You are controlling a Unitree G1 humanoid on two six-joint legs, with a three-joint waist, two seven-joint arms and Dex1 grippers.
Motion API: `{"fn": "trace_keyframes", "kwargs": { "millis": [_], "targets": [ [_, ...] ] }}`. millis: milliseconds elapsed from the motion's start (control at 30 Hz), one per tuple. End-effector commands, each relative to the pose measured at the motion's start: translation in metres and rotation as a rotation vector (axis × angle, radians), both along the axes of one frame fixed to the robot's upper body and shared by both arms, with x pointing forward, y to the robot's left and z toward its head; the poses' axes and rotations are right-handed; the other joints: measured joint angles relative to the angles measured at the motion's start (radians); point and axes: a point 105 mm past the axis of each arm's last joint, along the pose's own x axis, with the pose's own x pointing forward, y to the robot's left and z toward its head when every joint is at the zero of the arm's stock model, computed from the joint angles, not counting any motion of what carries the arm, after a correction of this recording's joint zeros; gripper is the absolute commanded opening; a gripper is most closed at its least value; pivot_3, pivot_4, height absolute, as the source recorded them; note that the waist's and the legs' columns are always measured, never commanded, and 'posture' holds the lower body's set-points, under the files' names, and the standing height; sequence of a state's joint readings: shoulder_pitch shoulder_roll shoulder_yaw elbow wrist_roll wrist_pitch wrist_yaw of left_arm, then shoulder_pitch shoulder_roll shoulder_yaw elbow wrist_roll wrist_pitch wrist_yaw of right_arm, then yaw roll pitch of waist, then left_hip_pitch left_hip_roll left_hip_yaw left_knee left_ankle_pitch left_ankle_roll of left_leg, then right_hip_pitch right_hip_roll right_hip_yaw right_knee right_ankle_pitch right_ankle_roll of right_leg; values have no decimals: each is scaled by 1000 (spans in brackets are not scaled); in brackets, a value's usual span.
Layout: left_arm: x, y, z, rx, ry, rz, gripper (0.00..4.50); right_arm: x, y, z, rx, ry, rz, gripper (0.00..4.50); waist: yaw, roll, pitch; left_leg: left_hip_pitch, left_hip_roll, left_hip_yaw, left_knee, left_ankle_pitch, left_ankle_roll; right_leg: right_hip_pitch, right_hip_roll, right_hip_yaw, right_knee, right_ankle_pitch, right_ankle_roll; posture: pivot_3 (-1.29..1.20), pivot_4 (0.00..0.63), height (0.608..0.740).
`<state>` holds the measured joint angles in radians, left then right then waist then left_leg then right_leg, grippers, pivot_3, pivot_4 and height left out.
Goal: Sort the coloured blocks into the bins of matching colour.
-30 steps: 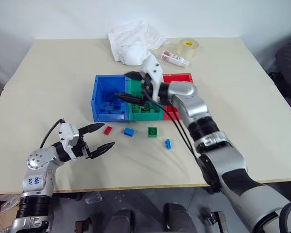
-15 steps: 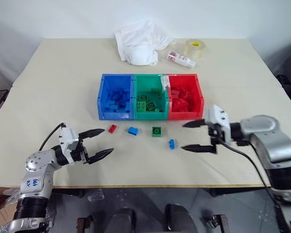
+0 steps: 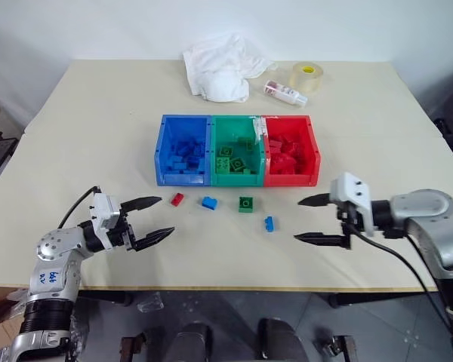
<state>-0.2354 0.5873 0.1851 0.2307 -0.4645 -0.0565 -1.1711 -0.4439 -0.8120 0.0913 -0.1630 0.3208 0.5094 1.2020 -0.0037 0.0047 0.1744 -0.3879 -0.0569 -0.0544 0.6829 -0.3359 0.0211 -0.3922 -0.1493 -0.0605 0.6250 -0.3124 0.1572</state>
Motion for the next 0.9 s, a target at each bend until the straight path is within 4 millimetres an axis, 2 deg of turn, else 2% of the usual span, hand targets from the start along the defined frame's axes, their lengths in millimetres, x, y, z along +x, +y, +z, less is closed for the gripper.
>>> {"fn": "trace_keyframes", "kwargs": {
  "millis": [33, 200, 233, 300, 533, 667, 733, 900],
  "targets": [
    [-1, -3, 6, -4, -34, 2, 4500, 12, 17, -7, -16, -35, -7, 4484, 0, 0, 0, 0, 0, 0, 0, 0, 0, 0, 0, 0, 0, 0, 0, 0, 150, 740],
    [-4, -3, 6, -10, -37, 14, 4500, 23, 30, -23, -48, -39, 0, 4484, 2, 0, 0, 0, -1, -1, 0, 0, 0, 0, 0, 0, 1, 0, 0, 0, 150, 740],
    [-5, -3, 6, -10, -38, 18, 4500, 25, 30, -25, -68, -44, 6, 4310, 1, 0, 0, 0, -1, -1, 0, 0, 0, 0, 0, 0, 1, 0, 0, 0, 150, 740],
    [-6, -2, 6, -11, -40, 25, 4500, 26, 33, -24, -73, -52, 19, 3905, 0, 0, 0, 0, -1, -1, 0, 0, 0, 0, 0, 0, 1, 0, 0, 0, 150, 740],
    [-10, 0, 7, -11, -39, 40, 4500, 24, 31, -22, -62, -62, 31, 1468, 0, 0, 0, 0, -1, -1, 0, 0, 0, 0, 0, -1, 1, 0, 0, 0, 150, 740],
    [-9, 0, 7, -13, -38, 42, 4500, 24, 36, -12, -22, -77, 41, 1393, 0, 0, 0, 0, -1, -1, 0, 0, 0, 0, 0, -1, 1, 0, 0, 0, 150, 740],
    [-8, -1, 7, -15, -39, 42, 4500, 26, 43, 1, 19, -106, 56, 1393, 0, 0, 0, 0, -1, -1, 0, 0, 0, 0, 0, -1, 1, 0, 0, 0, 150, 740],
    [-7, -3, 7, -15, -39, 34, 4500, 38, 77, 40, 154, -195, 78, 1393, -10, 0, 0, 0, 0, -1, 0, 0, 0, -1, 0, -1, 1, 0, 0, 0, 150, 740]
  ]
}}
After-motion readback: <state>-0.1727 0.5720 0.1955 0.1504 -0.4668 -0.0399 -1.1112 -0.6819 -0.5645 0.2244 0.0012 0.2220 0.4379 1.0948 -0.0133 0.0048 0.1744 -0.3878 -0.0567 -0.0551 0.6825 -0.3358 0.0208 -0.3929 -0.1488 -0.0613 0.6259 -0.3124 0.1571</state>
